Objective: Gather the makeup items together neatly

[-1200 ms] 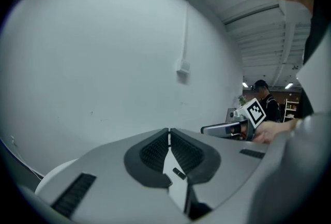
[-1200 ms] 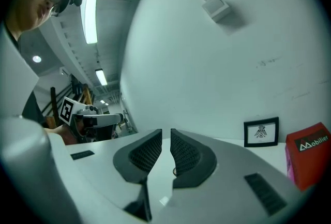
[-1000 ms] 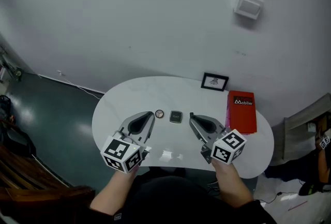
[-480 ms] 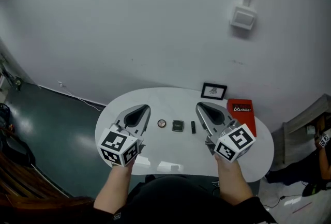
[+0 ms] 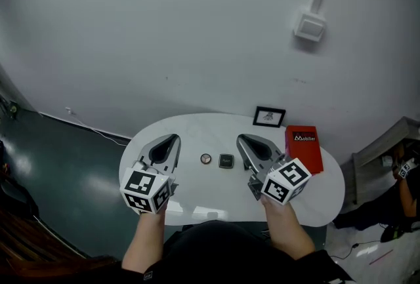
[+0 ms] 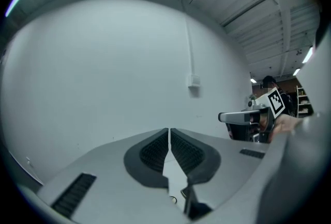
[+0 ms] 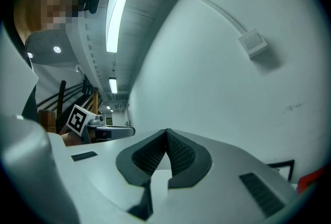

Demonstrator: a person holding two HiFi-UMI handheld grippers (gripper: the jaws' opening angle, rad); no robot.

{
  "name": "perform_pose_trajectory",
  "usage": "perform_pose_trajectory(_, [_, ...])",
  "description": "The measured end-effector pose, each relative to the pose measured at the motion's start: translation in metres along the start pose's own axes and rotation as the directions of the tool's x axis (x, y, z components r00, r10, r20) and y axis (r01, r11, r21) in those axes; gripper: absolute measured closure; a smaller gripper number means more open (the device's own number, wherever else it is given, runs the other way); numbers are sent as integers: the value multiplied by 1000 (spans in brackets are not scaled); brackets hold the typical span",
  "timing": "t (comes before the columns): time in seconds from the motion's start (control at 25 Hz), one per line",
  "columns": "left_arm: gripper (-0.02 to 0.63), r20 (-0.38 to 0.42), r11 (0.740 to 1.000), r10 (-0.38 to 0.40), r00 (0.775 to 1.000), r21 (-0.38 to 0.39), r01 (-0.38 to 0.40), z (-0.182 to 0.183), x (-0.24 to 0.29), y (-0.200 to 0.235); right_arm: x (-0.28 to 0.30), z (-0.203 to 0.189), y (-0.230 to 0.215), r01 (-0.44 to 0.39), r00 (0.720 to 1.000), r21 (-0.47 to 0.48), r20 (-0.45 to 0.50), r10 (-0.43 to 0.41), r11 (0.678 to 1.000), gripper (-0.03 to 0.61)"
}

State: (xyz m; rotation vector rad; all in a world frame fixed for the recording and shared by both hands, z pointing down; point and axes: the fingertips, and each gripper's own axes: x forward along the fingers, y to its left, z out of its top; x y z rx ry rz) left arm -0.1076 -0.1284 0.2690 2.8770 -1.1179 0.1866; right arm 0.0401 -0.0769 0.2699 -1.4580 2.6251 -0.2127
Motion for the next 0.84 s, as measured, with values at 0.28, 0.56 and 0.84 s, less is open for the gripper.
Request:
perform_pose_trajectory(0.28, [590,-11,998,-46,999,31,46,-10,5,0,-6,1,0,44,999,-47,-8,-44,998,545])
perform_pose_trajectory(0.56, [590,1,997,-64,998,34,63,-6,7,-3,-9,12,-3,64,998,-44,13,-64,997,545])
perform_pose_trajectory(0.84, [590,-14,1000,-23,1000,-10,23,-20,-12,5,-30,23,-9,103,993,-17,58,-102,995,545])
